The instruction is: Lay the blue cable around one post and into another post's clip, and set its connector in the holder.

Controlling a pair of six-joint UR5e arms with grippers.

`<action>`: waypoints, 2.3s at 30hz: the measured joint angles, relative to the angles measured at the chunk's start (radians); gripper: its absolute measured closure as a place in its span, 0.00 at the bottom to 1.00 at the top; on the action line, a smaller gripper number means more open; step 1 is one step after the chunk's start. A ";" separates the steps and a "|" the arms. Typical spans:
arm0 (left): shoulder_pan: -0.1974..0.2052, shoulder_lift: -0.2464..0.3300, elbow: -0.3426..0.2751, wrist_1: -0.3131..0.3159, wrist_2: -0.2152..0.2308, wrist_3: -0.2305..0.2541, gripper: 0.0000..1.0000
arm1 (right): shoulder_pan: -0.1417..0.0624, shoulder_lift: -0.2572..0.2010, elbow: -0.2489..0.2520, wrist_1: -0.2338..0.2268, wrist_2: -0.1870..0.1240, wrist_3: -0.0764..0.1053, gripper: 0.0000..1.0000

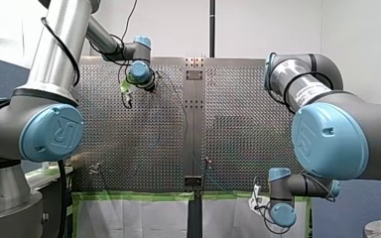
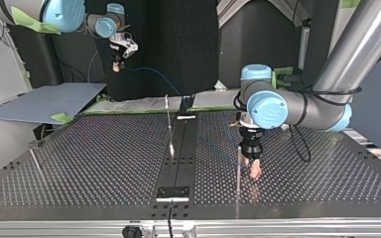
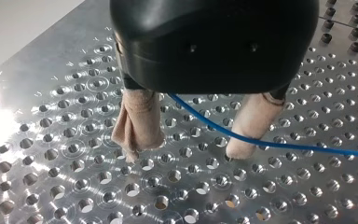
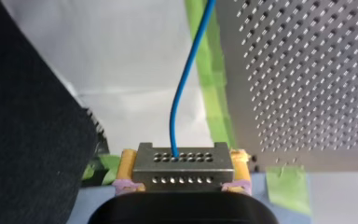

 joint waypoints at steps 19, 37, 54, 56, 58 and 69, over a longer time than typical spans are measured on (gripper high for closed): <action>-0.004 0.000 0.000 0.000 0.000 -0.002 0.00 | -0.005 -0.166 -0.003 0.081 -0.141 -0.027 0.99; -0.007 0.000 0.000 -0.003 -0.017 -0.018 0.00 | -0.010 -0.311 0.060 -0.051 -0.151 -0.032 0.99; -0.009 0.000 0.000 -0.031 -0.081 -0.123 0.00 | -0.012 -0.462 0.062 -0.082 -0.154 -0.046 0.99; -0.007 0.000 0.000 -0.035 -0.068 -0.142 0.00 | -0.012 -0.476 0.062 -0.080 -0.155 -0.047 0.99; -0.005 0.000 0.000 -0.037 -0.051 -0.162 0.00 | -0.012 -0.482 0.063 -0.078 -0.155 -0.048 0.99; 0.001 0.000 0.000 -0.039 0.050 -0.264 0.00 | -0.014 -0.483 0.076 -0.077 -0.151 -0.061 0.99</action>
